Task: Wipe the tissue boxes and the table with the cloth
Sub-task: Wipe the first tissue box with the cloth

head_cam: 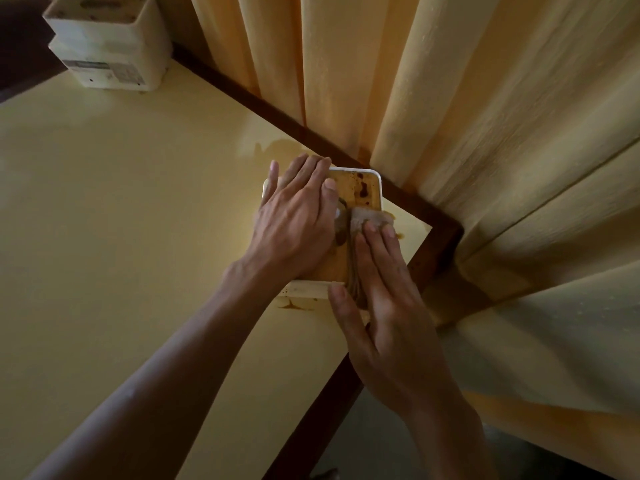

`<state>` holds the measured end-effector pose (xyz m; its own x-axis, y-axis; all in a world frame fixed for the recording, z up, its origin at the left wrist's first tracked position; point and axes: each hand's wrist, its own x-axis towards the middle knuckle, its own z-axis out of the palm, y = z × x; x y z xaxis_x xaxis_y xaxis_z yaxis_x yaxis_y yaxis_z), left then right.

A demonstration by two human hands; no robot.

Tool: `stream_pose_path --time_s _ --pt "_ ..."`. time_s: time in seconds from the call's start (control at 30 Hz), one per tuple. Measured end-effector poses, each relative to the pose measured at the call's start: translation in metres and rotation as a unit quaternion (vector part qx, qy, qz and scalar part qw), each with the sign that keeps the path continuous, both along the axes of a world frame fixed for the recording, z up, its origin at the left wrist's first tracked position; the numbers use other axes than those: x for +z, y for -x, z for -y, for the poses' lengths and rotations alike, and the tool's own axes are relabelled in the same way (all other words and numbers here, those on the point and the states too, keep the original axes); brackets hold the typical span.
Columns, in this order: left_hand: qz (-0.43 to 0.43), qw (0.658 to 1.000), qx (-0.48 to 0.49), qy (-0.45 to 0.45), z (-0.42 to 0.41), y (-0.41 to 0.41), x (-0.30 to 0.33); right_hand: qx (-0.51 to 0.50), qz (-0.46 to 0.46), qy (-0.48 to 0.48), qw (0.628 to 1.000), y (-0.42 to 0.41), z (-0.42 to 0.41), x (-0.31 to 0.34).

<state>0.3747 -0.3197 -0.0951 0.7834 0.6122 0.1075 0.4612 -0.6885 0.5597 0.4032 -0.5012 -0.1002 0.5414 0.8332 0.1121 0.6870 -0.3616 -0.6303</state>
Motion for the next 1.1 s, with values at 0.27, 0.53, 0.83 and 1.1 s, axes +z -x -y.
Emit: stream_pose_path --time_s 0.27,0.53,0.83,1.1 --pt "0.0 1.0 0.01 -0.006 0.001 0.001 0.0 -0.022 0.097 0.036 0.994 0.002 -0.002 -0.001" --pt "0.025 1.0 0.007 -0.011 -0.001 0.0 -0.001 -0.011 0.054 0.03 0.998 -0.011 -0.016 0.002" --pt "0.015 1.0 -0.02 0.004 -0.005 0.001 -0.001 -0.019 0.02 0.096 0.995 -0.054 -0.065 0.013" --pt "0.013 0.999 -0.008 -0.03 -0.003 0.0 0.0 -0.037 0.036 0.087 0.995 -0.034 -0.048 0.014"
